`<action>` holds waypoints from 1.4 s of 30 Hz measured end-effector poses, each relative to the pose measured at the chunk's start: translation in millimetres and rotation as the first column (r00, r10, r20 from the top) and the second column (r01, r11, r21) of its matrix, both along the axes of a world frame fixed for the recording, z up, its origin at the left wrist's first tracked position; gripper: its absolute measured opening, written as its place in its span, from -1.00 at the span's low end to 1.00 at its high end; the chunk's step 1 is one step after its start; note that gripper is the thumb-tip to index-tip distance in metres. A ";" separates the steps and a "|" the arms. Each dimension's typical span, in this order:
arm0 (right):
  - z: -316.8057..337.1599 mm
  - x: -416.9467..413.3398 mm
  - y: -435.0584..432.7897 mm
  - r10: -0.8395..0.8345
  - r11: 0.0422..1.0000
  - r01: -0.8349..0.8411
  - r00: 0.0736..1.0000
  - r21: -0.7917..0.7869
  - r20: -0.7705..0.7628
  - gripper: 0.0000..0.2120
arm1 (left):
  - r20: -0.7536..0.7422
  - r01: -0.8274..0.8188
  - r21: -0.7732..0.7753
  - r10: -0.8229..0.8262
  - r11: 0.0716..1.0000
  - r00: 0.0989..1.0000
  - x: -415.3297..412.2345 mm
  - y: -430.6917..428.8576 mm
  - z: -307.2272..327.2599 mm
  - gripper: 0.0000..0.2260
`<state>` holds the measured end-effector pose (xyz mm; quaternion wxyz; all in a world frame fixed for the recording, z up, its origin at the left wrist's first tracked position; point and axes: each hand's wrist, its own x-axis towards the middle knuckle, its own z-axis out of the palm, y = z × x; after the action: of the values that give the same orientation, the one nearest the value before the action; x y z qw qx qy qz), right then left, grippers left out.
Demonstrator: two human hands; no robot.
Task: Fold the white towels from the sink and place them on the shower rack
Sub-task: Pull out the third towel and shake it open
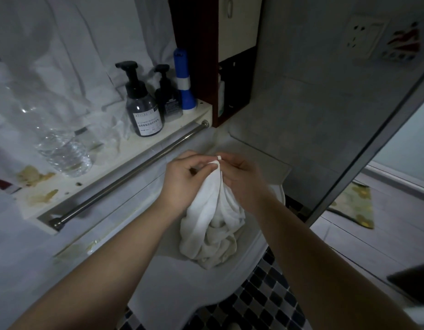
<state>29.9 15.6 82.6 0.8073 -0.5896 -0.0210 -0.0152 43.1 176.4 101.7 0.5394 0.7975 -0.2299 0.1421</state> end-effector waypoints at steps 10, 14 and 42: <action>-9.4 -3.4 -7.4 -0.054 0.999 0.054 0.997 0.001 -0.049 -0.77 | 0.017 -0.051 0.043 0.051 0.998 0.999 0.7 -9.2 -2.4 -0.89; -13.0 -7.1 -8.5 -0.074 0.997 0.075 0.996 0.017 -0.054 -0.81 | -0.053 -0.084 0.006 0.085 0.996 0.995 0.1 -13.1 -4.4 -0.89; 174.0 58.7 -53.6 0.068 0.959 0.047 0.919 -0.281 0.387 -0.84 | -0.036 0.284 -0.185 -0.295 0.941 0.955 33.7 -6.1 109.2 -0.62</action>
<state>88.6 -38.0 256.7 0.6933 -0.6843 -0.1877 -0.1256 76.8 170.3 210.9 0.6303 0.7079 -0.3140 0.0557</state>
